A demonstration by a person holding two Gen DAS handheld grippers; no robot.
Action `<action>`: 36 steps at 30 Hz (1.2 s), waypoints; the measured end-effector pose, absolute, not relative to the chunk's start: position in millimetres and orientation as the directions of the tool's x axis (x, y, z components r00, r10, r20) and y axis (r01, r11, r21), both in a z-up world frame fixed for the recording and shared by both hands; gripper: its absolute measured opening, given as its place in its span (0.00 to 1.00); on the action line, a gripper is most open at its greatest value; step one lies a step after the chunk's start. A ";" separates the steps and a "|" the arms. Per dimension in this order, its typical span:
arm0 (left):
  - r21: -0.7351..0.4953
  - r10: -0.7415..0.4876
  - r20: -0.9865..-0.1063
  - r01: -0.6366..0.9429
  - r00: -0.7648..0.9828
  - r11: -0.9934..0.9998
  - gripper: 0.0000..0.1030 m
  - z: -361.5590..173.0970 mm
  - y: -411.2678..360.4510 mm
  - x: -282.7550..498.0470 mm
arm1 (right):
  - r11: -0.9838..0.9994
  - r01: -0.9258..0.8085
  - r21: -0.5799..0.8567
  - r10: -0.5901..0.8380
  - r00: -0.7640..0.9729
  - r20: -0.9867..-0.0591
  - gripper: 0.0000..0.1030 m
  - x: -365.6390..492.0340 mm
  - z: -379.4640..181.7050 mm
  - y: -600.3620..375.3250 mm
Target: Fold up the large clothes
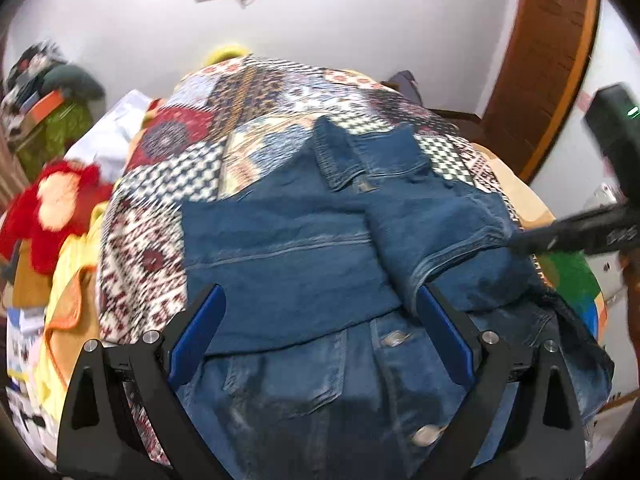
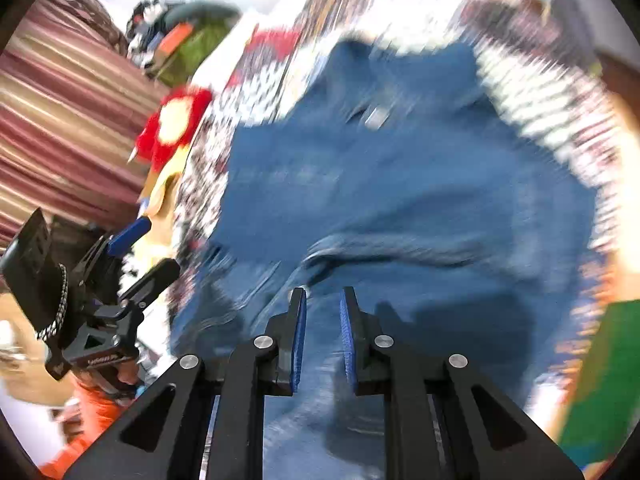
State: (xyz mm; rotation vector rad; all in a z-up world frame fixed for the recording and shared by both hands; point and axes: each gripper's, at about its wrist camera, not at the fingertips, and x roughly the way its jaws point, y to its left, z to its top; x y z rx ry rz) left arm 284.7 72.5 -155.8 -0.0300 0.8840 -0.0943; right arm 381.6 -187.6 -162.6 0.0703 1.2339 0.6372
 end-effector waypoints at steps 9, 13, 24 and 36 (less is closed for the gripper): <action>-0.095 -0.232 -0.835 0.285 0.499 0.954 0.94 -174.1 -16.1 346.3 | 0.941 -0.317 0.119 0.281 0.533 -0.798 0.13 366.9 -99.2 -298.6; -0.076 -0.221 -0.899 0.362 0.378 0.929 0.93 -207.4 -51.7 381.8 | 0.949 -0.280 0.147 0.277 0.512 -0.813 0.13 363.3 -115.6 -324.9; 0.111 -0.058 -0.919 0.398 0.390 0.911 0.28 -241.9 -80.3 413.9 | 0.958 -0.216 0.190 0.256 0.339 -0.905 0.13 376.9 -215.9 -332.6; -0.008 -0.082 -0.796 0.125 0.600 0.992 0.14 -149.4 43.8 406.1 | 0.942 -0.249 0.226 0.307 0.362 -0.880 0.13 410.9 -200.3 -294.0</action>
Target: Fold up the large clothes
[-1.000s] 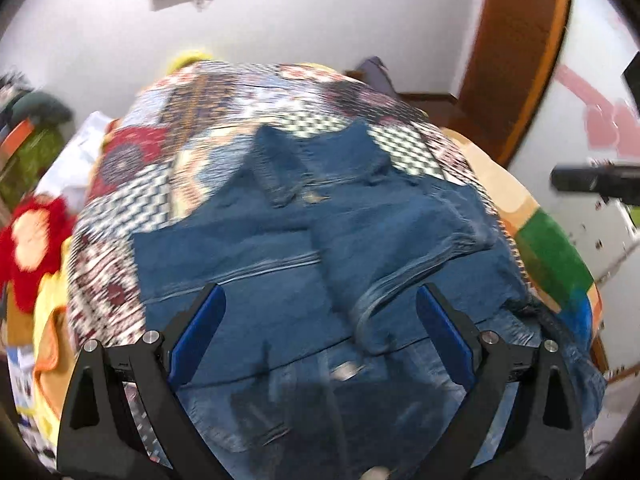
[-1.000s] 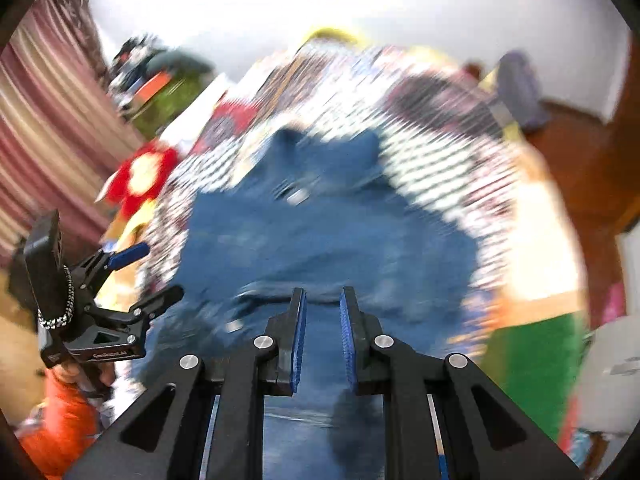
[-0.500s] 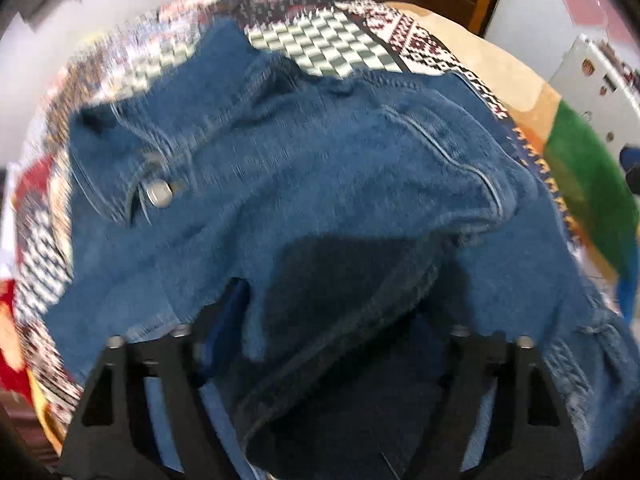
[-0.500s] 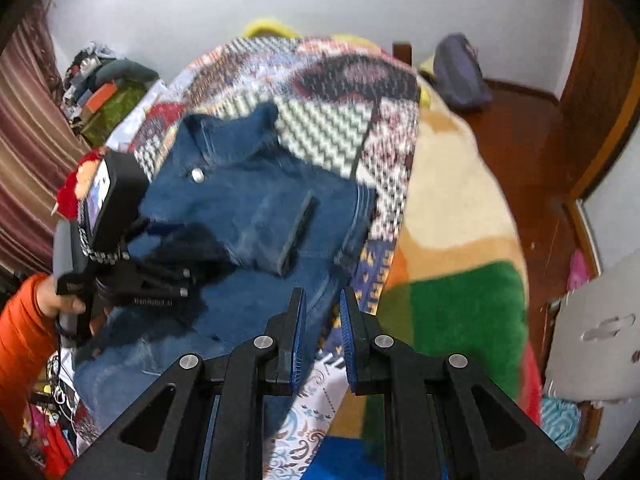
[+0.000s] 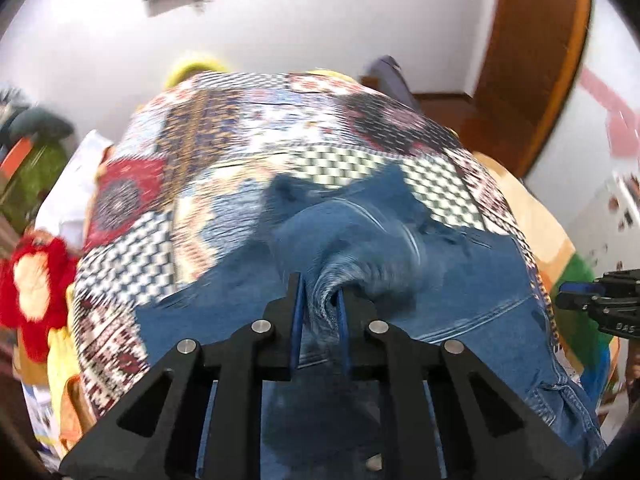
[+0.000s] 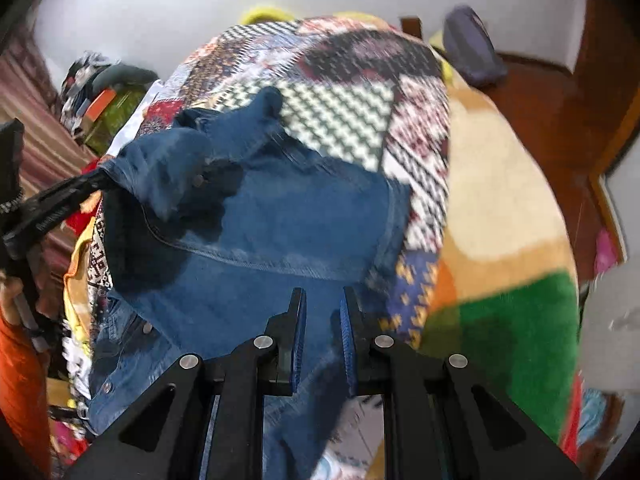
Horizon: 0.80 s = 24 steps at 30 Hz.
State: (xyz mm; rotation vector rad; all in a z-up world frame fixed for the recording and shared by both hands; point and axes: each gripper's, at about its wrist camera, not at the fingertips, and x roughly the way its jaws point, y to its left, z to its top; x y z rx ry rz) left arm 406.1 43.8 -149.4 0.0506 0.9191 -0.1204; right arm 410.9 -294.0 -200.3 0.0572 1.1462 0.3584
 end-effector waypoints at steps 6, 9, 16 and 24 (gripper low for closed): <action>-0.063 -0.040 -0.828 -0.021 0.559 0.998 0.14 -186.0 117.9 375.9 | 0.947 -0.320 0.031 0.124 0.277 -0.953 0.13 420.0 -259.3 -257.5; -0.114 -0.054 -0.876 -0.097 0.479 0.989 0.14 -219.4 155.0 361.2 | 0.950 -0.311 0.028 0.131 0.315 -0.940 0.13 413.5 -264.4 -260.5; -0.181 -0.109 -0.900 -0.136 0.422 0.974 0.27 -241.8 177.2 339.2 | 0.955 -0.298 -0.014 0.092 0.339 -0.936 0.13 407.2 -256.7 -262.7; -0.217 -0.154 -0.866 -0.081 0.476 0.973 0.64 -215.7 146.9 382.5 | 0.953 -0.299 -0.060 0.070 0.406 -0.911 0.13 390.1 -252.8 -264.5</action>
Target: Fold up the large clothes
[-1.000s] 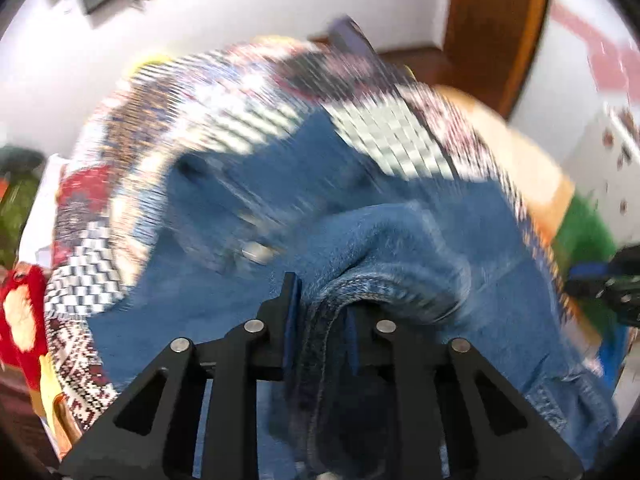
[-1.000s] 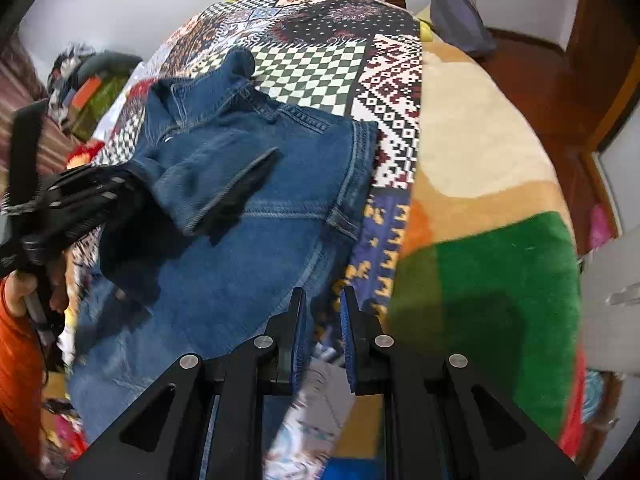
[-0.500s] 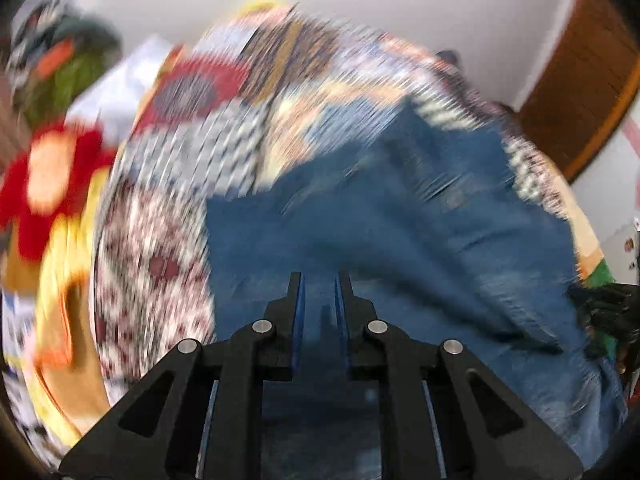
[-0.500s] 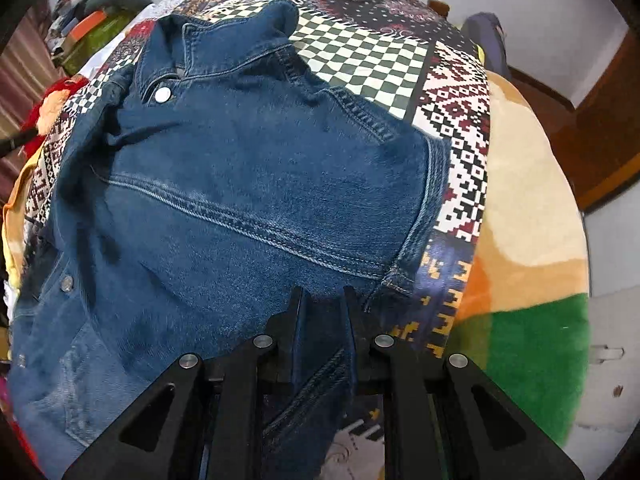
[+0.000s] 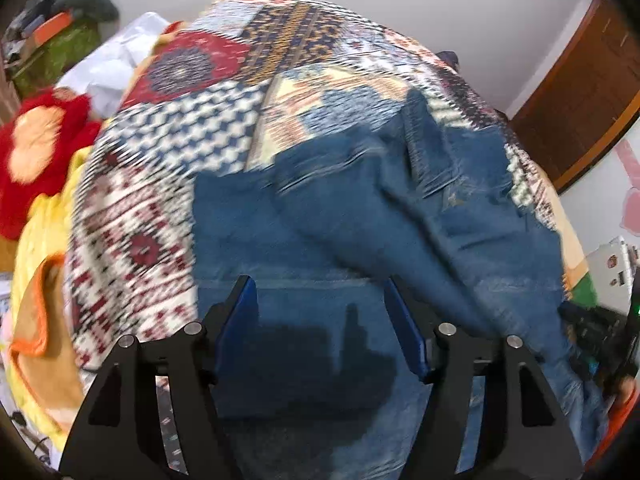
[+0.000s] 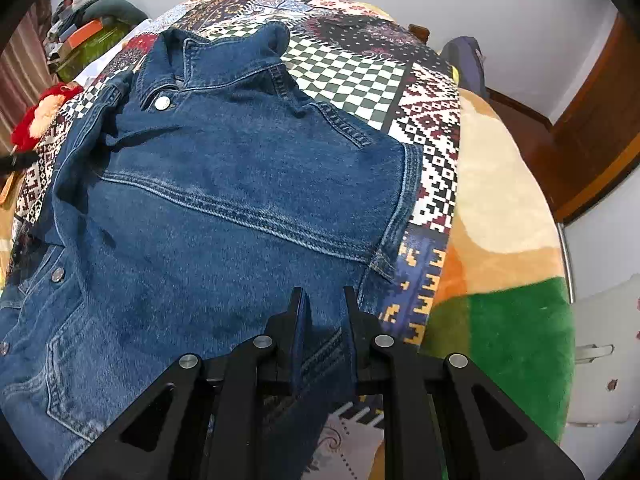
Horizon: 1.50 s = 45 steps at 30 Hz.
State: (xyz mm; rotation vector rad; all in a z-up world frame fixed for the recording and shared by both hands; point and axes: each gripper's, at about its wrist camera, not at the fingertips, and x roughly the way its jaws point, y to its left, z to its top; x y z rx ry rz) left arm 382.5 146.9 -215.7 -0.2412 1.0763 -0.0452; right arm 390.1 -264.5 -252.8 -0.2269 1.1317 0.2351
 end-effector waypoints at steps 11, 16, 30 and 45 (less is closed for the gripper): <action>-0.238 -0.178 -0.917 -0.132 0.357 0.962 0.61 -256.3 106.8 493.1 | 0.965 -0.222 0.141 0.205 0.295 -0.933 0.13 389.6 -257.5 -300.8; -0.090 -0.044 -0.926 -0.106 0.376 0.990 0.31 -264.3 94.2 492.5 | 0.950 -0.192 0.245 0.291 0.266 -0.919 0.13 390.3 -265.2 -311.6; -0.169 -0.101 -0.815 -0.067 0.571 0.983 0.14 -179.1 140.0 404.6 | 0.961 -0.222 0.165 0.221 0.261 -0.940 0.13 401.9 -247.5 -303.7; -0.231 -0.148 -0.894 -0.152 0.423 0.961 0.24 -273.2 180.0 318.1 | 0.956 -0.277 -0.091 0.011 0.346 -0.938 0.48 403.2 -265.0 -276.9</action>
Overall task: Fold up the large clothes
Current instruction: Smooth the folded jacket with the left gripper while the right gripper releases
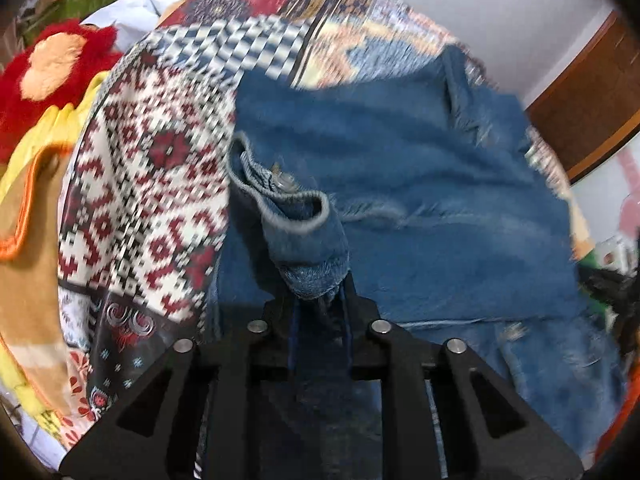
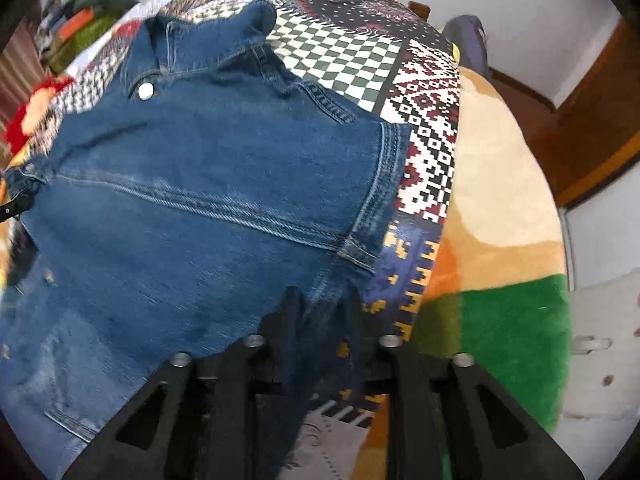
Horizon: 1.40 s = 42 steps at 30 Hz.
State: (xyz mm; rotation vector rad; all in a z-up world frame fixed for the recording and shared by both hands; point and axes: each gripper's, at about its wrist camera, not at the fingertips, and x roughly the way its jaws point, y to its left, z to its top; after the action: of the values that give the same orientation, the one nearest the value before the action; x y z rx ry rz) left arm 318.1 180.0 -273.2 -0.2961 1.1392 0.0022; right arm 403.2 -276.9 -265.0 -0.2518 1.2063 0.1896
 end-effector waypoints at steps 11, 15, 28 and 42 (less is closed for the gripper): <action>-0.110 -0.027 -0.920 -0.192 0.390 0.975 0.53 -285.5 195.0 287.8 | 0.987 -0.158 0.027 0.077 0.322 -0.944 0.86 396.5 -269.5 -320.7; -0.037 0.016 -0.932 -0.140 0.361 0.989 0.56 -281.8 197.4 277.9 | 0.983 -0.177 0.039 0.095 0.321 -0.942 0.86 390.4 -262.0 -321.1; -0.109 0.006 -0.850 -0.186 0.527 0.976 0.86 -209.6 231.0 315.0 | 0.970 -0.176 0.167 0.231 0.463 -0.856 0.86 408.2 -192.9 -332.8; -0.304 -0.173 -0.900 -0.291 0.401 0.907 0.87 -289.6 271.1 411.2 | 0.960 -0.130 0.248 0.279 0.352 -0.894 0.86 467.2 -252.8 -322.5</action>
State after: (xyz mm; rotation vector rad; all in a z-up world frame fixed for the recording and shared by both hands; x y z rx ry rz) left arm 411.2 271.1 -289.6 -0.4536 1.1673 0.0775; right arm 467.2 -322.5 -252.8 0.1429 1.1828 0.2652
